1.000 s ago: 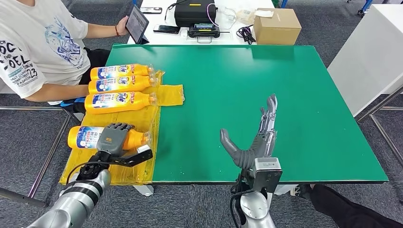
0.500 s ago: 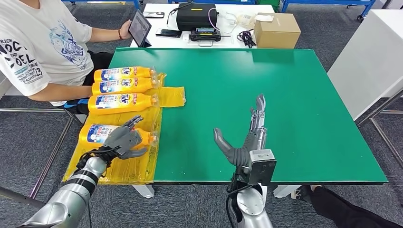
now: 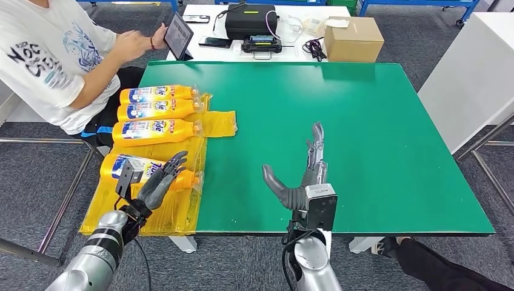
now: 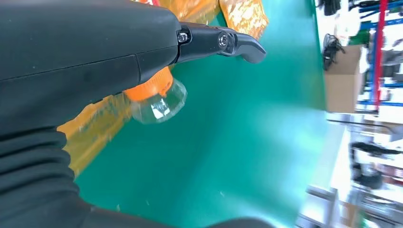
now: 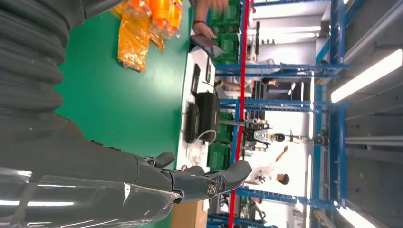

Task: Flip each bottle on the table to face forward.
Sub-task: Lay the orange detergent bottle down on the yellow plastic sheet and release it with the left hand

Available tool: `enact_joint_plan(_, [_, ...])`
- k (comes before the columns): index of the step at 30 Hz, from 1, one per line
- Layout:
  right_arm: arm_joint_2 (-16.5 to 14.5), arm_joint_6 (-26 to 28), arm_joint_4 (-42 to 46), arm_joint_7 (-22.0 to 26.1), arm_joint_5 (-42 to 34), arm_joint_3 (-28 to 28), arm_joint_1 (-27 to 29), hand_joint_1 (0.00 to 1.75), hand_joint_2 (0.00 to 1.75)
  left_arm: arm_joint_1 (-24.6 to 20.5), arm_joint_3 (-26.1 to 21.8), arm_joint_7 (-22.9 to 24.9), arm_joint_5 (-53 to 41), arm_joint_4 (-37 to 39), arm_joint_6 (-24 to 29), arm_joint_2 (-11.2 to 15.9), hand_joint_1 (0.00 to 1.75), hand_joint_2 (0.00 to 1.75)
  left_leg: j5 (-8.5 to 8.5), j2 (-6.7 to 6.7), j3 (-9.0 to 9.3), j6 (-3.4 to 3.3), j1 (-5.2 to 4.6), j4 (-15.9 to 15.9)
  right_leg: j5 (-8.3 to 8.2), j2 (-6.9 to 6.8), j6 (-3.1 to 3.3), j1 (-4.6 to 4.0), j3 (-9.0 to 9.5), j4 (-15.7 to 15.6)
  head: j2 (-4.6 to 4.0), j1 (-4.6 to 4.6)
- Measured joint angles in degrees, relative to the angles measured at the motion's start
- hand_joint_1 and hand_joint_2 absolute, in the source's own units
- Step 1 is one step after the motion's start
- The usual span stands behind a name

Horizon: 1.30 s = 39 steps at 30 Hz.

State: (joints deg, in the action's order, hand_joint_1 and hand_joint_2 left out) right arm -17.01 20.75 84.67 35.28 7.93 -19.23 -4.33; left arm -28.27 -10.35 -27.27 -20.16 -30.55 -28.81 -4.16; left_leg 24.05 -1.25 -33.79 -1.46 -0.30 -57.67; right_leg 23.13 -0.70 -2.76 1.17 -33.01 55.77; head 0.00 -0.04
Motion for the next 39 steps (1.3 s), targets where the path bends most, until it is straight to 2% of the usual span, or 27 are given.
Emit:
enact_joint_plan(3, [-0.2, 0.0, -0.6, 0.0, 0.1, 0.0, -0.1, 0.0, 1.75, 0.7, -1.3, 0.2, 2.5, -0.6, -0.1, -0.4, 0.0, 0.0, 0.02, 0.0, -0.03, 0.01, -0.01, 0.0, 0.01, 0.0, 0.0, 0.01, -0.03, 0.0, 0.0, 0.0])
enact_joint_plan(5, [-0.2, 0.4, -0.9, 0.1, 0.2, 0.0, -0.1, 0.0, 1.75, 1.4, -2.2, -0.2, 6.6, -1.4, 1.9, -1.0, 0.0, 0.87, 0.02, 0.05, -0.09, 0.02, -0.01, 0.0, -0.03, 0.03, 0.0, 0.01, -0.17, 0.0, 0.0, 0.0])
enact_joint_plan(7, [-0.2, 1.1, -1.1, 0.2, 0.3, 0.0, 0.1, 0.0, 1.75, 2.6, -2.9, -1.1, 10.6, -3.5, 8.3, -2.1, 0.0, 1.75, -0.04, 0.08, -0.24, -0.03, -0.01, 0.0, -0.07, 0.05, -0.02, 0.0, -0.37, 0.0, 0.0, 0.01])
enact_joint_plan(11, [-0.1, 2.8, -1.1, 0.6, 1.3, -0.1, 1.2, 0.0, 1.75, 4.9, -2.6, -5.0, 13.2, -11.9, 29.9, -5.5, 0.0, 1.75, -0.17, 0.09, -0.78, -0.1, -0.01, -0.1, -0.25, 0.05, -0.02, 0.0, -0.83, 0.0, 0.0, 0.01])
enact_joint_plan(12, [0.0, 3.1, -1.1, 0.7, 1.6, -0.1, 1.5, 0.0, 1.75, 5.4, -2.2, -5.7, 13.4, -14.3, 33.2, -6.1, 0.0, 1.75, -0.18, 0.11, -0.86, -0.11, -0.01, -0.1, -0.27, 0.05, 0.0, 0.0, -0.91, 0.0, 0.0, 0.01])
enact_joint_plan(14, [0.1, 3.6, -1.1, 0.9, 1.9, -0.2, 1.9, 0.0, 1.75, 6.2, -1.4, -6.3, 13.6, -18.2, 36.3, -7.0, 0.0, 1.75, -0.18, 0.12, -0.98, -0.11, -0.01, -0.1, -0.28, 0.05, 0.0, 0.0, -1.01, 0.0, 0.0, 0.0])
enact_joint_plan(23, [0.4, 3.8, -1.1, 1.0, 2.0, -0.4, 2.4, 0.0, 1.75, 8.5, 0.3, -6.6, 13.6, -26.6, 37.4, -8.6, 0.0, 1.75, -0.15, 0.19, -1.26, -0.1, -0.01, -0.1, -0.26, 0.08, 0.0, -0.01, -1.34, 0.0, 0.0, -0.01])
enact_joint_plan(27, [0.4, 4.2, -1.1, 1.3, 2.3, -0.4, 2.7, 0.0, 1.75, 9.4, 0.5, -9.6, 14.4, -28.8, 39.7, -9.1, 0.0, 1.75, -0.15, 0.22, -1.26, -0.1, 0.0, -0.1, -0.26, 0.1, 0.0, -0.01, -1.35, 0.0, 0.0, -0.01])
enact_joint_plan(32, [0.6, 4.9, -1.2, 2.0, 3.0, -0.5, 3.6, 0.0, 1.75, 13.1, 1.8, -11.7, 18.8, -38.5, 42.9, -10.8, 0.0, 1.75, -0.15, 0.22, -1.35, -0.1, -0.01, -0.1, -0.26, 0.1, 0.0, 0.0, -1.42, 0.0, 0.0, 0.01])
enact_joint_plan(39, [1.1, 5.4, -1.5, 2.5, 3.2, -0.4, 4.8, 0.0, 1.75, 18.2, 7.3, -10.7, 29.2, -50.1, 39.1, -12.6, 0.0, 1.75, -0.12, 0.22, -1.44, -0.1, -0.02, -0.1, -0.26, 0.11, 0.0, 0.0, -1.52, 0.0, 0.0, 0.0])
